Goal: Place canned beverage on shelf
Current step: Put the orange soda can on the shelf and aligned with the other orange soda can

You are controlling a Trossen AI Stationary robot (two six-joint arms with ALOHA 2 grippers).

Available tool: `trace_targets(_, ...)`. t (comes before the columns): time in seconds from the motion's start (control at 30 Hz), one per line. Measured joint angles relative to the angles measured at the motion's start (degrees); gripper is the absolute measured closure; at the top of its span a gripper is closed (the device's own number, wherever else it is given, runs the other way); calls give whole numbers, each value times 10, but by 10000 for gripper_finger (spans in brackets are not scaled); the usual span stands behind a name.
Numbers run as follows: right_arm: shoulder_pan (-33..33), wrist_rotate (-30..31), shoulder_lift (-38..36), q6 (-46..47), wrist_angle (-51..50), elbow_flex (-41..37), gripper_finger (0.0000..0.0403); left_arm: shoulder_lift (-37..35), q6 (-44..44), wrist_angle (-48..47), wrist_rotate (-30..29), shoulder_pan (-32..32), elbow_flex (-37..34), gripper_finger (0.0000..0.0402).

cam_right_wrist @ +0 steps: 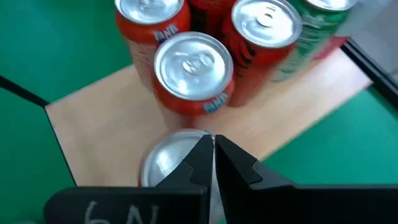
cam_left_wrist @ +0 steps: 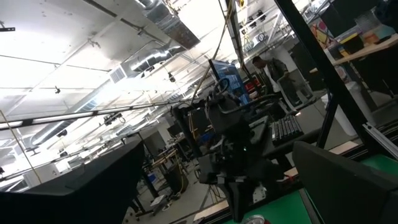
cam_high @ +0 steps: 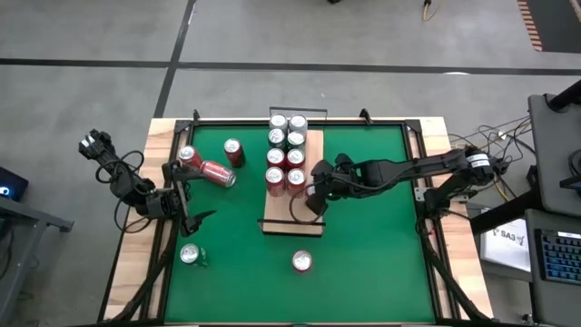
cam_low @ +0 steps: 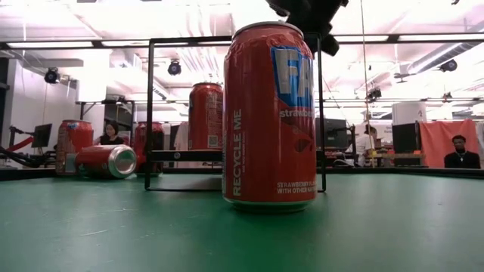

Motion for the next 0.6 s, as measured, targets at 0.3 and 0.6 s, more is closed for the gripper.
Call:
trace_targets(0.3,22,-5,-1,46,-76,18,394,0,2,0,0,0,0,8)
trace_targets(0.6,50,-3,11,100,-72,15,394,0,2,0,0,0,0,8)
